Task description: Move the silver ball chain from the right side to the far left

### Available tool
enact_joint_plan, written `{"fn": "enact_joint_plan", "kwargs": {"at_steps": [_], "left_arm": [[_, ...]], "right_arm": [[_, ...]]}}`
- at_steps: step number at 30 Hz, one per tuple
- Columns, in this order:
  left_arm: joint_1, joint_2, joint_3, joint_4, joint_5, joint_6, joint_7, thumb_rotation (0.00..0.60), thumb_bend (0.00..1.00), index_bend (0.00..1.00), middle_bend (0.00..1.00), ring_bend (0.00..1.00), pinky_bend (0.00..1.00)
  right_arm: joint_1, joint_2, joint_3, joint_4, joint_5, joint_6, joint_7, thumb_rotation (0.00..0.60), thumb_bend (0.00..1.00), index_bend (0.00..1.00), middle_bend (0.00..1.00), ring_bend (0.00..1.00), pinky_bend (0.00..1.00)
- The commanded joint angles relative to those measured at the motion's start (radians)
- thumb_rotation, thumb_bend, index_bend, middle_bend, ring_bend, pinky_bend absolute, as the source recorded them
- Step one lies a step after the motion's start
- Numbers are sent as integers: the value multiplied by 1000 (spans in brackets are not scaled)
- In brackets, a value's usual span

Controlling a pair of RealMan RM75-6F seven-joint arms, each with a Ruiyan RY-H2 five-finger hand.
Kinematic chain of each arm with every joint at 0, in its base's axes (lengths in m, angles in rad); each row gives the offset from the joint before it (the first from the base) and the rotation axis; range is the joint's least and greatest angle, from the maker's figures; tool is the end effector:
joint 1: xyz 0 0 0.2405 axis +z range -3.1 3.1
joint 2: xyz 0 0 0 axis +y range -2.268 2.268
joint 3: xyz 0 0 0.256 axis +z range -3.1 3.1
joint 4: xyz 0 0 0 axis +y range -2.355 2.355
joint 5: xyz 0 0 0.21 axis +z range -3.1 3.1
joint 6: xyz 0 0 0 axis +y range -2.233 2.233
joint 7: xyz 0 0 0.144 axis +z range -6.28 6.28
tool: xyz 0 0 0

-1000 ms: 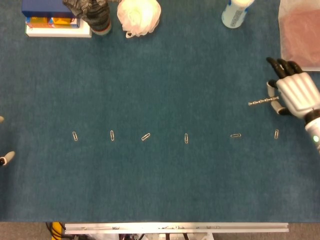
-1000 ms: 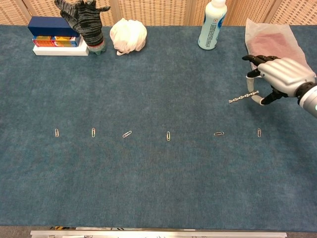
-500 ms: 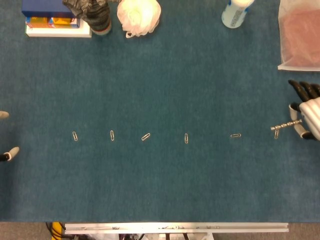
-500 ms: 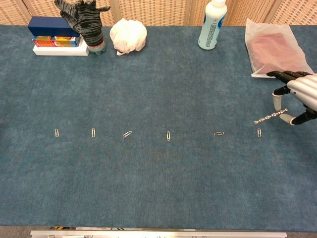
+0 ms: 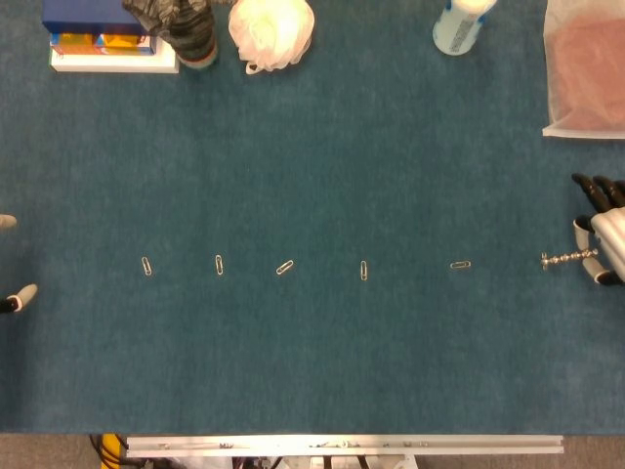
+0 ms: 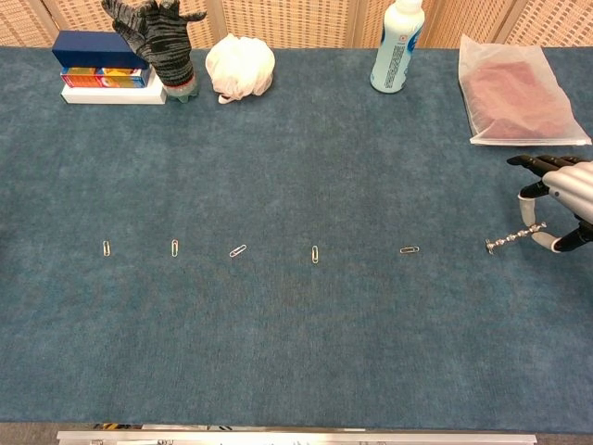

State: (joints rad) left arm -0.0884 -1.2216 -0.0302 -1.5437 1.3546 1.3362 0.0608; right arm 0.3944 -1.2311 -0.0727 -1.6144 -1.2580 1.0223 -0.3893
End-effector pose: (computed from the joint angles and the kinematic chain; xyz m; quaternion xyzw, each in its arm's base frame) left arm -0.3424 0.1750 0.1167 -0.5861 -0.4612 -0.3078 0.5908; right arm -0.2986 -0.2280 0.0569 0.7657 -0.3897 0.1821 0.4782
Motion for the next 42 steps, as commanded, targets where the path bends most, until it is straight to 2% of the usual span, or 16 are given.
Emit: {"fn": "enact_joint_plan", "kwargs": {"at_steps": [1,10,18,42], "left_arm": [[0,0,1,0,-2,-1,1,600,24,278,266,299,392],[-7,6,0,1,-3,-11,1,600,24,278,266,300,392],[-22,21,0,8,10,-24,-15,600,24,278,266,300,392],[-22,61,21,83,103,16,-166,600,24,278,262,300,393]], "right_arm": [[4,-1,7,-1,-6,-1,4,600,341,608,18,0,113],[42,4,66,-37,-57,23,9,600,341,608,18,0,112],[114,-27,131,-42,-51,-13,-17,600,341,608,18,0,110],[388,-241,292,99,1,-163,-38,600,343,608,18,0,109]]}}
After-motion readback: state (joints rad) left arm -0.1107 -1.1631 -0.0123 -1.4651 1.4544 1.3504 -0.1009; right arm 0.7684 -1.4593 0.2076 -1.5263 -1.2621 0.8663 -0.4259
